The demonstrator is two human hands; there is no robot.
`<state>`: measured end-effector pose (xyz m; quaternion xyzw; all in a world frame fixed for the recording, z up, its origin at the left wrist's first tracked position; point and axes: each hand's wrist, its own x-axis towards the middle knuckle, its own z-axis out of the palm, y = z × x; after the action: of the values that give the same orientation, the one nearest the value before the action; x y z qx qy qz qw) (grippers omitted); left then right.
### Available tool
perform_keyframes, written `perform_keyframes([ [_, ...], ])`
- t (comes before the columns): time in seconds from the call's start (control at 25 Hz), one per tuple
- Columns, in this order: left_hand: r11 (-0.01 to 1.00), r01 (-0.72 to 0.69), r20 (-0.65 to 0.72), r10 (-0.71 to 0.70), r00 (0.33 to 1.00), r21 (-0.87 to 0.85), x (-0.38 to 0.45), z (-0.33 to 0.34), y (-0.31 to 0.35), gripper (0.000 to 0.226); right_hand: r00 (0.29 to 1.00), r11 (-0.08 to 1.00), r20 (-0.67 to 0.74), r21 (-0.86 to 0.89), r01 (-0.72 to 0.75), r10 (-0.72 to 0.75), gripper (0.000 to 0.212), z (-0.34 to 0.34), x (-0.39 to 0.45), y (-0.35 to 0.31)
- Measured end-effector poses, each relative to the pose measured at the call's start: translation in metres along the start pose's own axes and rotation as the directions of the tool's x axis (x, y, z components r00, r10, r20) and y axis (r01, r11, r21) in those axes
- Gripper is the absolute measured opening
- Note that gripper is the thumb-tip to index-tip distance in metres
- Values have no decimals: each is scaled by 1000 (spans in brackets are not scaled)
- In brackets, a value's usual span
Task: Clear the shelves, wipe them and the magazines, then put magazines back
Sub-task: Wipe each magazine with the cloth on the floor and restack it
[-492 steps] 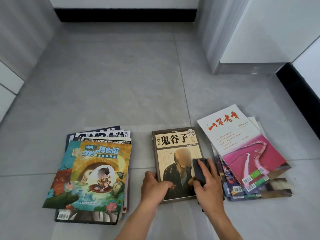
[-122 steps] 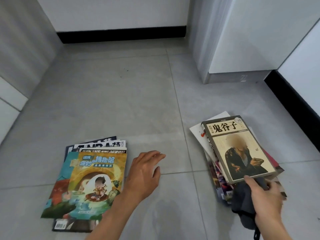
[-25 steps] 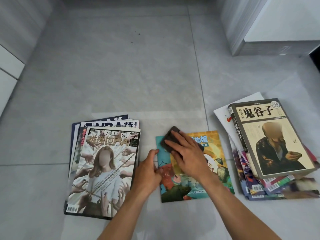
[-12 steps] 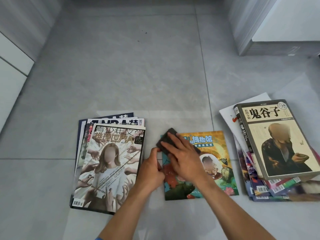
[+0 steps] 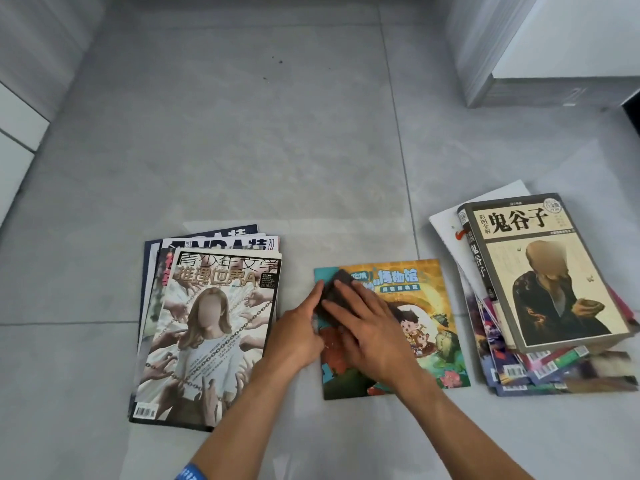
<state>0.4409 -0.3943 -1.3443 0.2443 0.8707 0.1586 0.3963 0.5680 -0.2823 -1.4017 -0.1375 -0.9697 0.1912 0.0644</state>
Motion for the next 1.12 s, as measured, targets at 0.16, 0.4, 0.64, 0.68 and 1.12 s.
perform_keyframes([
  [0.16,999,31,61,-32,998,18,6,-2,2,98,902,914,-150,54,-402,405,49,-28,-42,62],
  [0.4,999,26,14,-26,1000,-21,13,-4,2,77,894,913,-193,41,-405,405,53,9,-55,-41],
  [0.64,989,-36,-61,46,997,147,14,-7,11,73,998,997,-4,43,-65,65,49,-12,-102,8],
  [0.68,987,-33,-66,44,997,154,13,-7,11,73,974,976,-79,67,-210,215,48,-19,-107,25],
  [1.12,975,-28,-119,55,991,220,17,-2,11,75,995,992,83,118,53,-63,54,3,-84,-42],
])
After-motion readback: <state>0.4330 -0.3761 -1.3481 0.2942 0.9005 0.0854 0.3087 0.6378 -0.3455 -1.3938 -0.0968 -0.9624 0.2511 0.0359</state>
